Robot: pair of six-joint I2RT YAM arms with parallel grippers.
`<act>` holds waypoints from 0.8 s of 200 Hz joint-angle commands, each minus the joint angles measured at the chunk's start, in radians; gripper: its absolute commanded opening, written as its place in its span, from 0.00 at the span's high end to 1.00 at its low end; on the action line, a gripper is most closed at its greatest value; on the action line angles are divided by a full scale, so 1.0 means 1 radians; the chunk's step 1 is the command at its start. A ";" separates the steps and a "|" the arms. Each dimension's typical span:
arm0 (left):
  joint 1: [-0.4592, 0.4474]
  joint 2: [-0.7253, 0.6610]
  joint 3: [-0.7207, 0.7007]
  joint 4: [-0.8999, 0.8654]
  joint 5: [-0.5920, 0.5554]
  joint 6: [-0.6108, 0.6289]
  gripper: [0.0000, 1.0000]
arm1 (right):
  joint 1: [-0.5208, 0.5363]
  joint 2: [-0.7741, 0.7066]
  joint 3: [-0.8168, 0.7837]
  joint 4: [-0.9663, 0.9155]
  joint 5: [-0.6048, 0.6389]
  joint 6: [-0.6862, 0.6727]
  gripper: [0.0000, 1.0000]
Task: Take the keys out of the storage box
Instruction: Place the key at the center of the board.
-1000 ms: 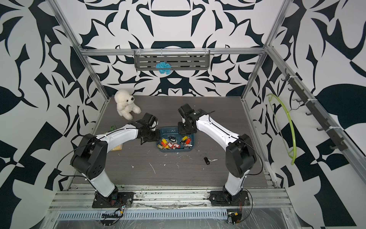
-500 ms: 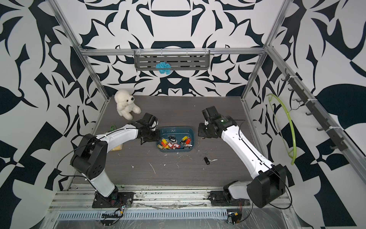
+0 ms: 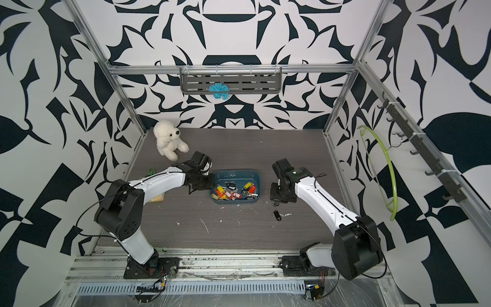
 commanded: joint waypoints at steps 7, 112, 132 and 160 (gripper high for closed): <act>-0.002 -0.012 -0.020 -0.006 0.008 -0.004 0.74 | 0.007 -0.075 -0.063 0.048 -0.115 0.071 1.00; -0.002 -0.008 -0.012 -0.008 0.005 -0.009 0.74 | 0.184 0.055 -0.086 0.150 -0.196 0.177 1.00; -0.002 -0.008 -0.012 -0.007 0.006 -0.007 0.74 | 0.195 0.077 -0.099 0.162 -0.199 0.186 1.00; -0.002 -0.004 -0.008 -0.007 0.008 -0.007 0.74 | 0.211 0.100 -0.097 0.162 -0.187 0.192 0.89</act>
